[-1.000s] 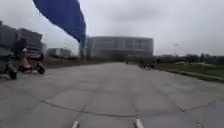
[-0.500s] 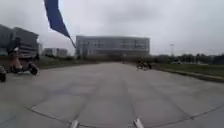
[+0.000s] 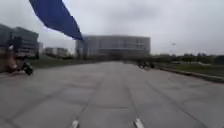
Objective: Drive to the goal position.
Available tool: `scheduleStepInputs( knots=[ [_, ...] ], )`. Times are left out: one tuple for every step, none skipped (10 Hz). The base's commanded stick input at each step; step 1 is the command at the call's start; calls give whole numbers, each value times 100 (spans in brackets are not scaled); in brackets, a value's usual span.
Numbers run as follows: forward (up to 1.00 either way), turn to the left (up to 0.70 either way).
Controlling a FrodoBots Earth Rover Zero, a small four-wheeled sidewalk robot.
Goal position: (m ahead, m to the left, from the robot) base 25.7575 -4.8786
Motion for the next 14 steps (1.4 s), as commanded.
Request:
scheduleStepInputs(
  knots=[
    [70, 0],
    [70, 0],
    [70, 0],
    [70, 0],
    [70, 0],
    [70, 0],
    [70, 0],
    [70, 0],
    [70, 0],
    [70, 0],
    [70, -12],
    [70, -34],
    [70, -35],
    [70, -35]
  ],
)
